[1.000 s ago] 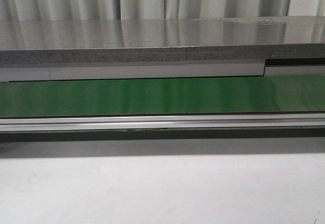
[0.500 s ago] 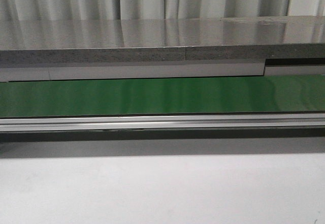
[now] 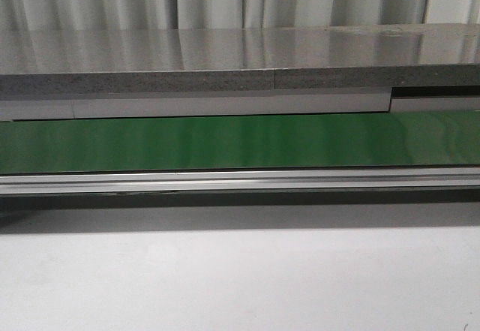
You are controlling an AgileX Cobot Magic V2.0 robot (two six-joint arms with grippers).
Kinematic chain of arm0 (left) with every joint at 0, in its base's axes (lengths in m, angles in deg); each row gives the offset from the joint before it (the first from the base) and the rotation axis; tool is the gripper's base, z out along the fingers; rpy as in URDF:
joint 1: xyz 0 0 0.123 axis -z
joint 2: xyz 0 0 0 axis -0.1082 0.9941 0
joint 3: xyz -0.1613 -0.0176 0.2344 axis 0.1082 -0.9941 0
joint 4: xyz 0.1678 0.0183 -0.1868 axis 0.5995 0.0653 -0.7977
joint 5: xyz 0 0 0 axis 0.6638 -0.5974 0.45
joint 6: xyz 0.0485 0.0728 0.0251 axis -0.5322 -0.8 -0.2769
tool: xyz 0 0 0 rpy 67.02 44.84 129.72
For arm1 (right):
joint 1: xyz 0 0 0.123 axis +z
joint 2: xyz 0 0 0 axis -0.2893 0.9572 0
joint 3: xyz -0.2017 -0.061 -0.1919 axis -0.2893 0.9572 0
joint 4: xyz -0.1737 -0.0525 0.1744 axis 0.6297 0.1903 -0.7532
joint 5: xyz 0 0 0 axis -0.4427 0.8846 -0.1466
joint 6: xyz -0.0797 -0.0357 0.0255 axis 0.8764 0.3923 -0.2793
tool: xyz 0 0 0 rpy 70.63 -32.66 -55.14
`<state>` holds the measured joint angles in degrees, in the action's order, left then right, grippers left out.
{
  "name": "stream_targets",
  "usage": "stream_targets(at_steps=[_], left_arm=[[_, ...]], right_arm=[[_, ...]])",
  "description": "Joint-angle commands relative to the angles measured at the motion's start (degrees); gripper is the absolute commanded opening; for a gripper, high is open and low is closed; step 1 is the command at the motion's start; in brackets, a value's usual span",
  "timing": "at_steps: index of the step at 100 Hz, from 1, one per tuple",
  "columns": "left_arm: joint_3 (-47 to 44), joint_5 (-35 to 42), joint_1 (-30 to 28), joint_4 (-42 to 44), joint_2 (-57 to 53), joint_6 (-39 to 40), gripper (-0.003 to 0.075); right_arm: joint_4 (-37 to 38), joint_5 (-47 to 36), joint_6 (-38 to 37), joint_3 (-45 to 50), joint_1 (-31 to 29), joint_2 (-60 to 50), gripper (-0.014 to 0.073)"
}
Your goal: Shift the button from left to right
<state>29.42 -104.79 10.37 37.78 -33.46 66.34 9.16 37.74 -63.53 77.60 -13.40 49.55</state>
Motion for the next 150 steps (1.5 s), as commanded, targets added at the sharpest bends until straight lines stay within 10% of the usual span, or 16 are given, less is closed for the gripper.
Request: stream_targets(at_steps=[1, 72, 108, 150], left_arm=[[7.04, -5.62, 0.26, -0.99, 4.81, 0.49, -0.002], [14.98, -14.42, 0.26, -1.83, 11.03, 0.49, -0.0014], [14.98, -17.61, 0.26, -1.55, 11.03, 0.49, 0.054], [26.57, -31.46, -0.62, 23.18, 19.42, 17.34, 0.0557]], right_arm=[[0.4, -5.0, 0.09, -0.81, 0.15, -1.19, -0.0068], [0.4, -5.0, 0.09, -0.81, 0.15, -1.19, -0.0068], [0.4, -5.0, 0.09, -0.81, 0.15, -1.19, -0.0068], [0.4, -5.0, 0.09, -0.81, 0.15, -1.19, -0.0068]])
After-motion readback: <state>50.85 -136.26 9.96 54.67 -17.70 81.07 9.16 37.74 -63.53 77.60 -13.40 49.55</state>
